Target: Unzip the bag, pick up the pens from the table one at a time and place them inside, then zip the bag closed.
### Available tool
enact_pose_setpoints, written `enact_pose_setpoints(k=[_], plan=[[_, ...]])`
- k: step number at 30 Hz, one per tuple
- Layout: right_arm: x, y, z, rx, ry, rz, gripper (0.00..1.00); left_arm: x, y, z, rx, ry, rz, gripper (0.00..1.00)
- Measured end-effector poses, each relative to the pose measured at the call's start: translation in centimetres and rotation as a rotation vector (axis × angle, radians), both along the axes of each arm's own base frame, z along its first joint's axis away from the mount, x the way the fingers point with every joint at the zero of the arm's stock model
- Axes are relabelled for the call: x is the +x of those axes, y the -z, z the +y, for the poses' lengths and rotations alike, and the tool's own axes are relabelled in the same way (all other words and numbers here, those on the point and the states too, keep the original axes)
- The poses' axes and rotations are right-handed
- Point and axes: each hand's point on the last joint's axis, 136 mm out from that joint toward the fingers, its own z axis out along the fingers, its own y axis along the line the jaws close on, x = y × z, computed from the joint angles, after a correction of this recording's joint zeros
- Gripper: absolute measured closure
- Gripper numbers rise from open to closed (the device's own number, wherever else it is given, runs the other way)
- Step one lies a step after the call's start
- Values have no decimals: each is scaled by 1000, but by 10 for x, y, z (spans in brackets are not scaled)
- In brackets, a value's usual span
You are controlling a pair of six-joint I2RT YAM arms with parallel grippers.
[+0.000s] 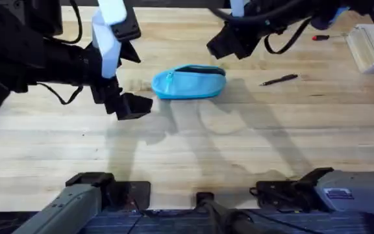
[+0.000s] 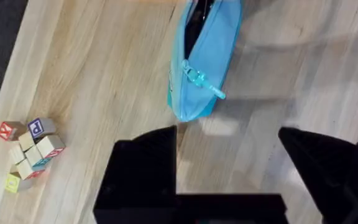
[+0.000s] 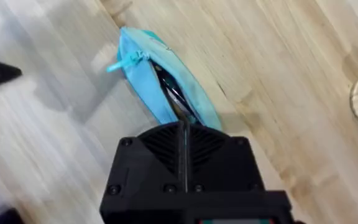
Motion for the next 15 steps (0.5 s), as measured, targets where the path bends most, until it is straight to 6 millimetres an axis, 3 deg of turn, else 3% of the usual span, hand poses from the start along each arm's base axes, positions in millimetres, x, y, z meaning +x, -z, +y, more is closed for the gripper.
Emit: enact_pose_setpoints(k=[7, 15], plan=[[3, 12, 2, -62, -101, -29, 970, 0, 0, 0, 0, 0, 0, 7], [11, 52, 6, -128, -158, 38, 970, 0, 0, 0, 0, 0, 0, 8]])
